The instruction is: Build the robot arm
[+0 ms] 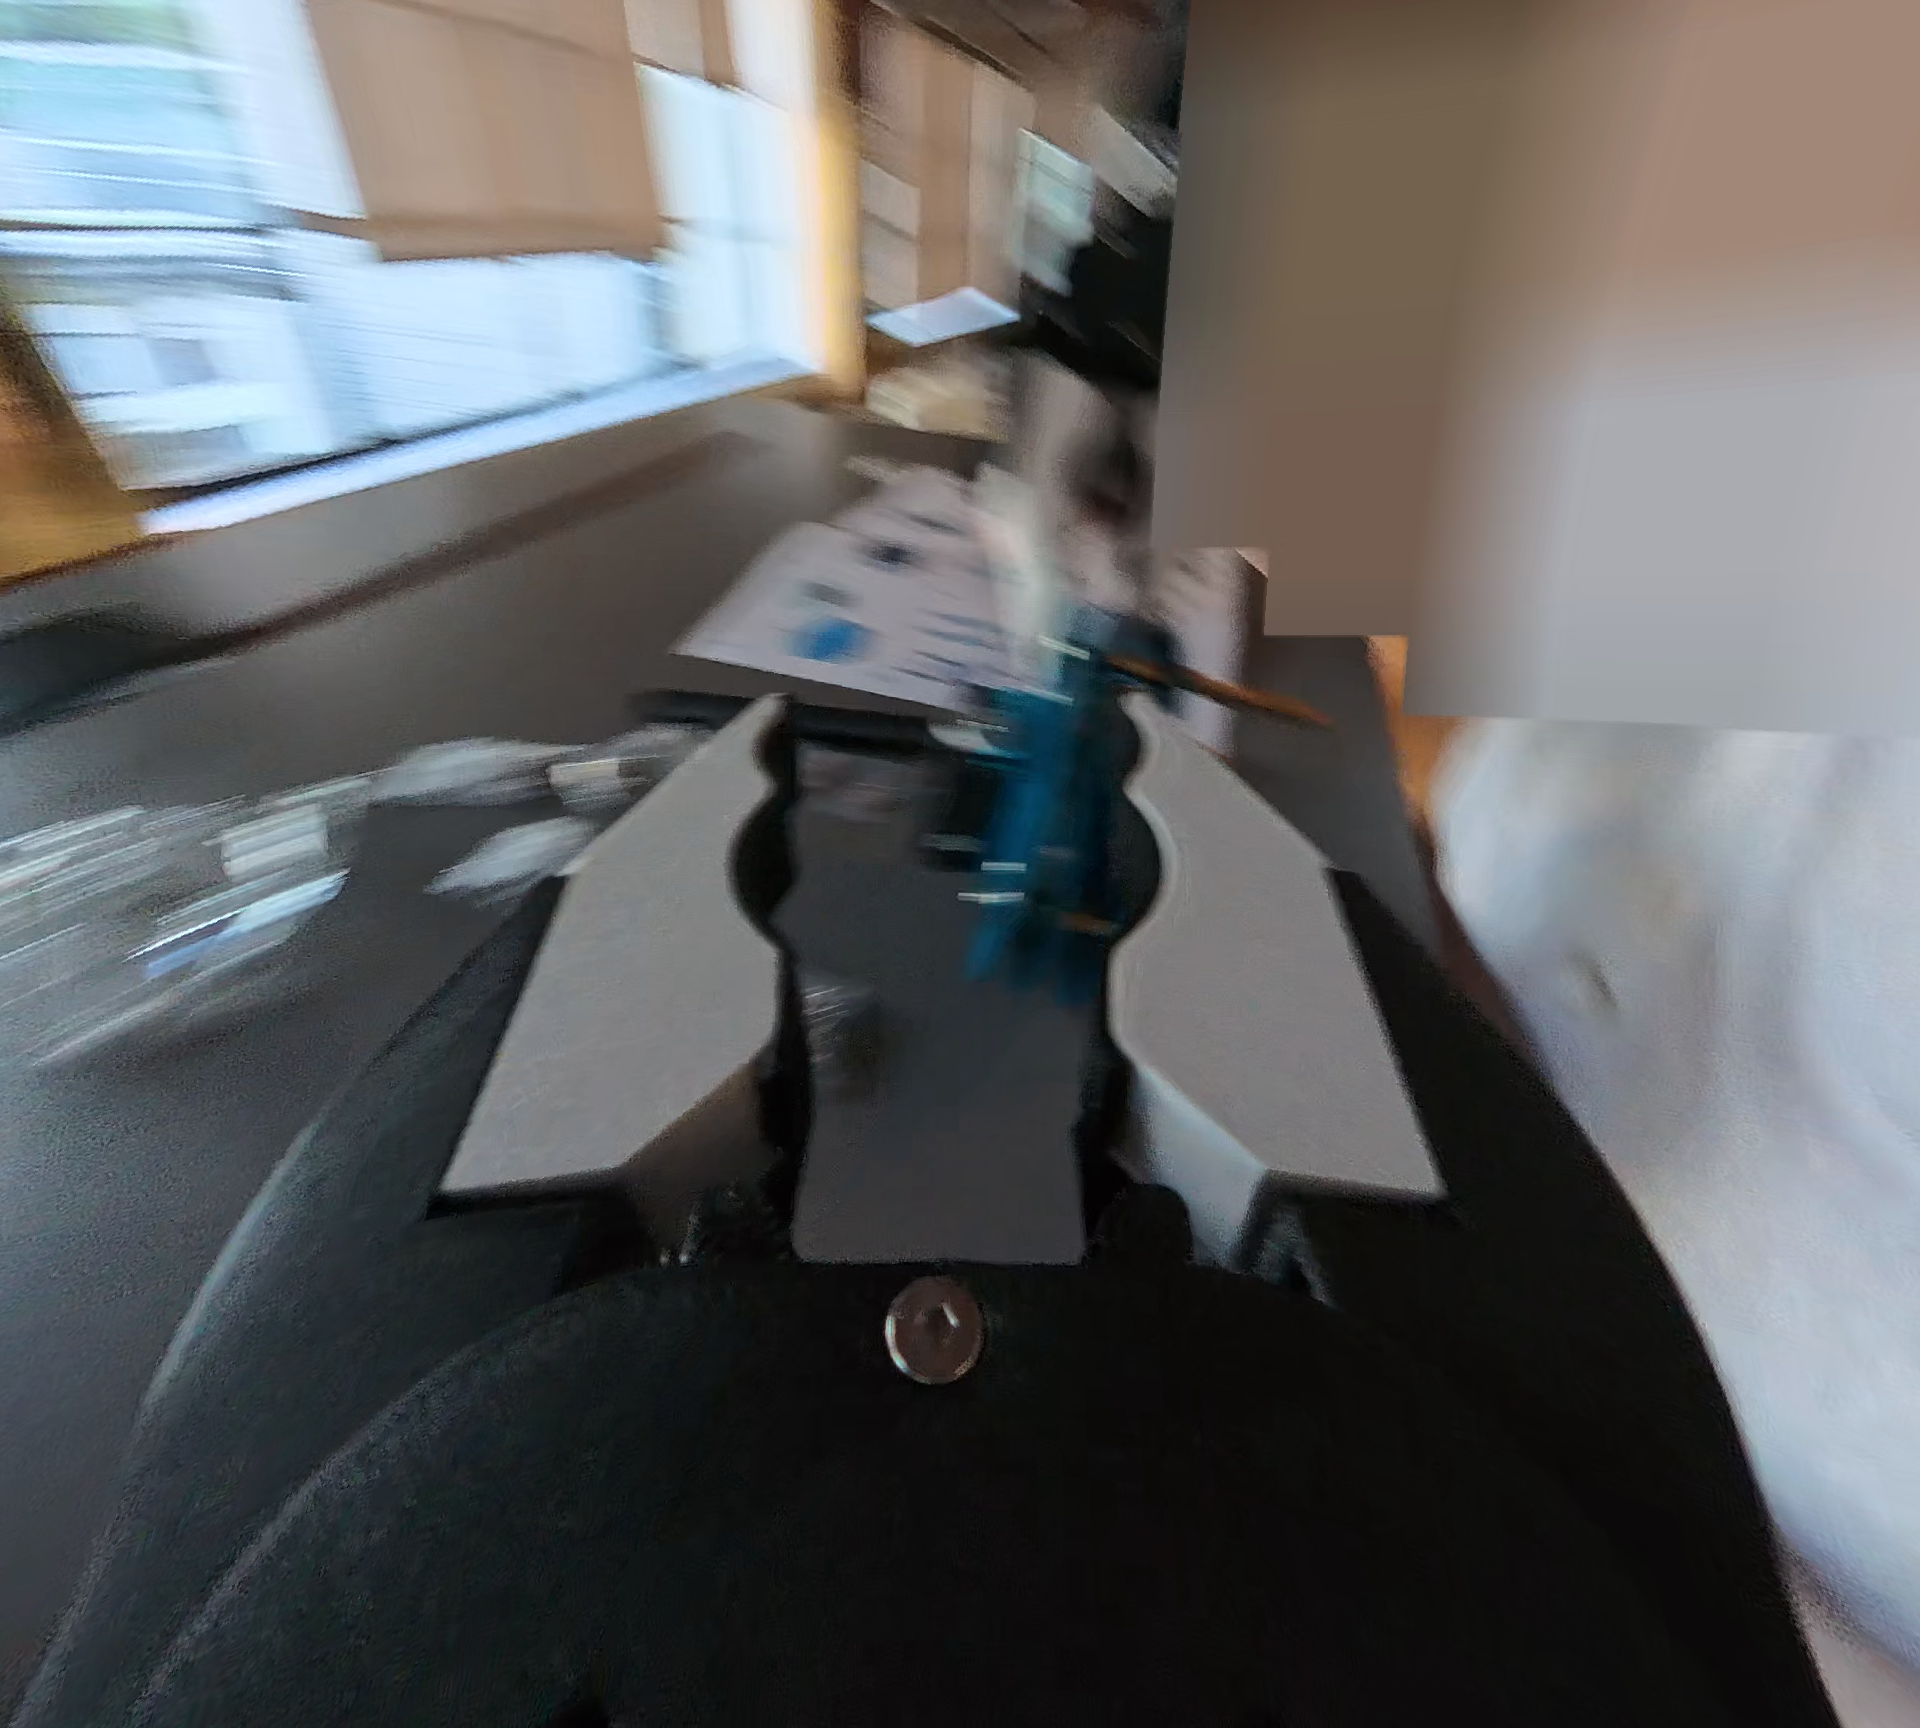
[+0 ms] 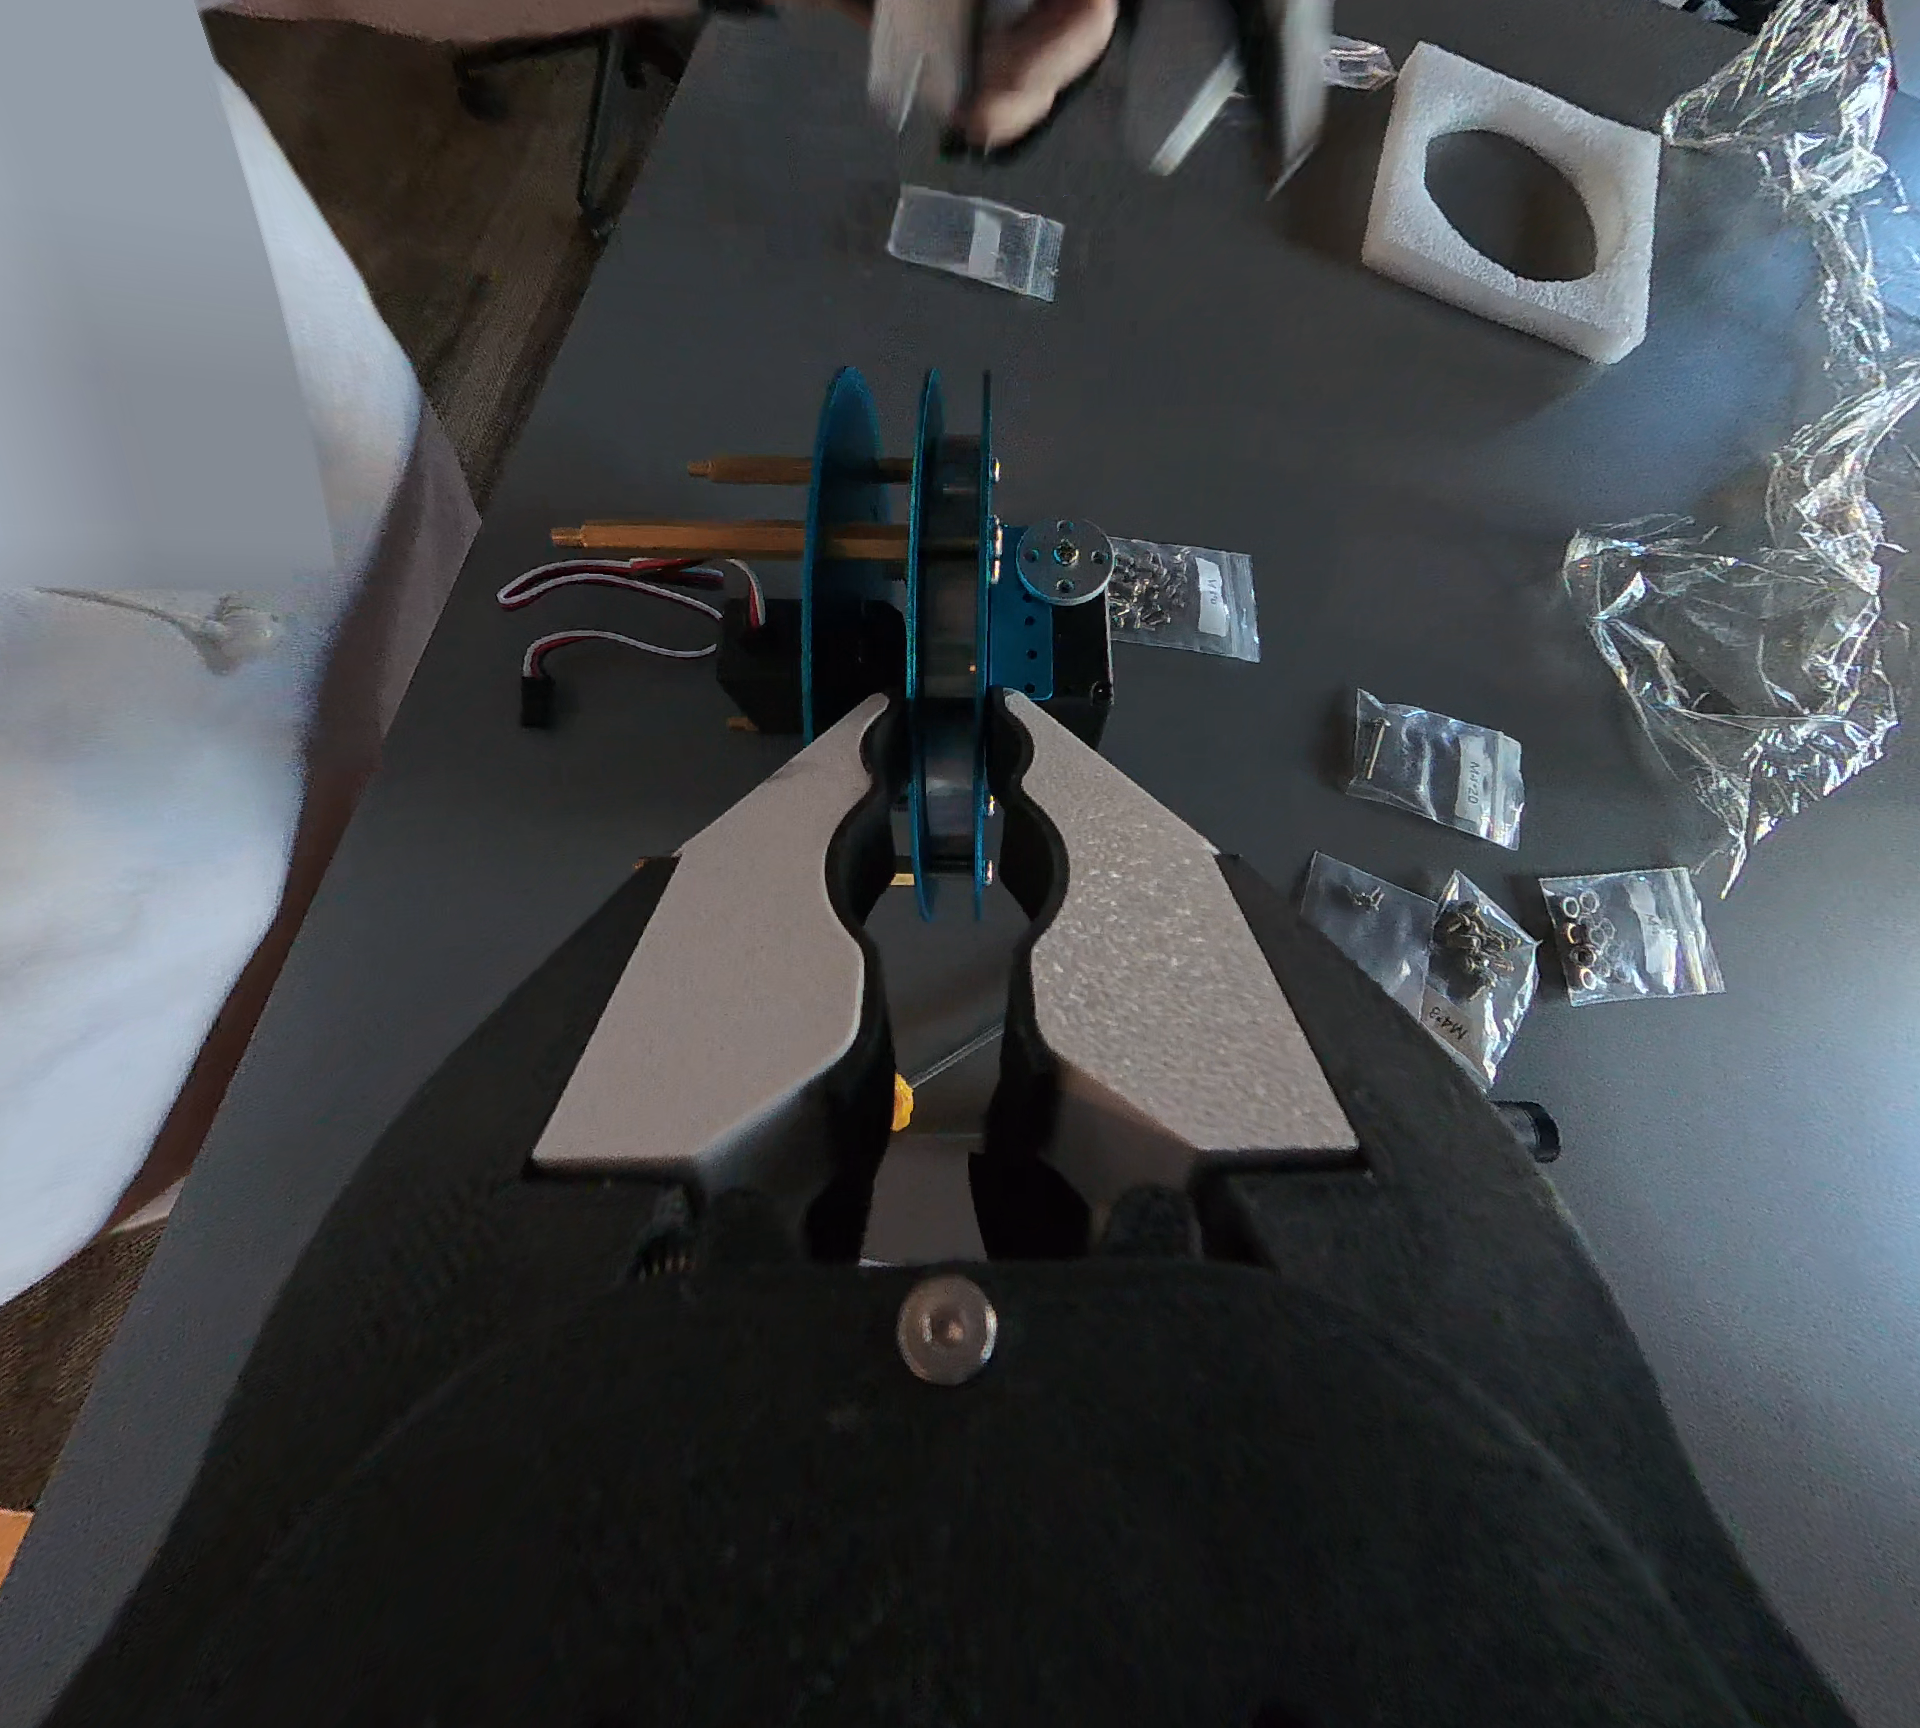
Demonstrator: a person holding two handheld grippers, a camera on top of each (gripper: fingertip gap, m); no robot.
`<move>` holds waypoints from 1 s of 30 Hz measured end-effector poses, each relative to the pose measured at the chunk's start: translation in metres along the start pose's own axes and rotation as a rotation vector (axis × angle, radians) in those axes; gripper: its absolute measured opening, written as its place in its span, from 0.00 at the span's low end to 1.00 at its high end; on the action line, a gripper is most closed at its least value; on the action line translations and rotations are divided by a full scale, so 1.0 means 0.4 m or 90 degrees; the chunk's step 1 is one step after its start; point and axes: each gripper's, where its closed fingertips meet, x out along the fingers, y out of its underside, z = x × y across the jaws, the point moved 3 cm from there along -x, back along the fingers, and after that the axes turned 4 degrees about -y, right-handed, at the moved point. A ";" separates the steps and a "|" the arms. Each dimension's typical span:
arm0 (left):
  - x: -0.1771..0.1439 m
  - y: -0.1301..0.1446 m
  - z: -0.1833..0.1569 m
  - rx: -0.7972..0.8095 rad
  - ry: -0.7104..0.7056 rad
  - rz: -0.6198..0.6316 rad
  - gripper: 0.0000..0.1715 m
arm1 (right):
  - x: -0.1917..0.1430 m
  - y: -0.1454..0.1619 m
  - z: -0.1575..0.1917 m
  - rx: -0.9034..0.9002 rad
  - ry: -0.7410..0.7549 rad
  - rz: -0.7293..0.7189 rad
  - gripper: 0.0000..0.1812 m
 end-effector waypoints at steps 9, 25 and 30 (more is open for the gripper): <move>-0.198 0.148 0.456 -0.083 -0.304 0.482 0.39 | 0.002 0.000 -0.005 0.000 -0.011 -0.007 0.07; -0.061 0.118 0.206 -0.169 -0.332 0.487 0.08 | -0.007 0.023 -0.022 0.035 -0.030 -0.042 0.07; 0.013 0.108 0.022 -0.180 -0.363 0.371 0.08 | -0.011 0.032 -0.024 0.029 -0.039 -0.047 0.07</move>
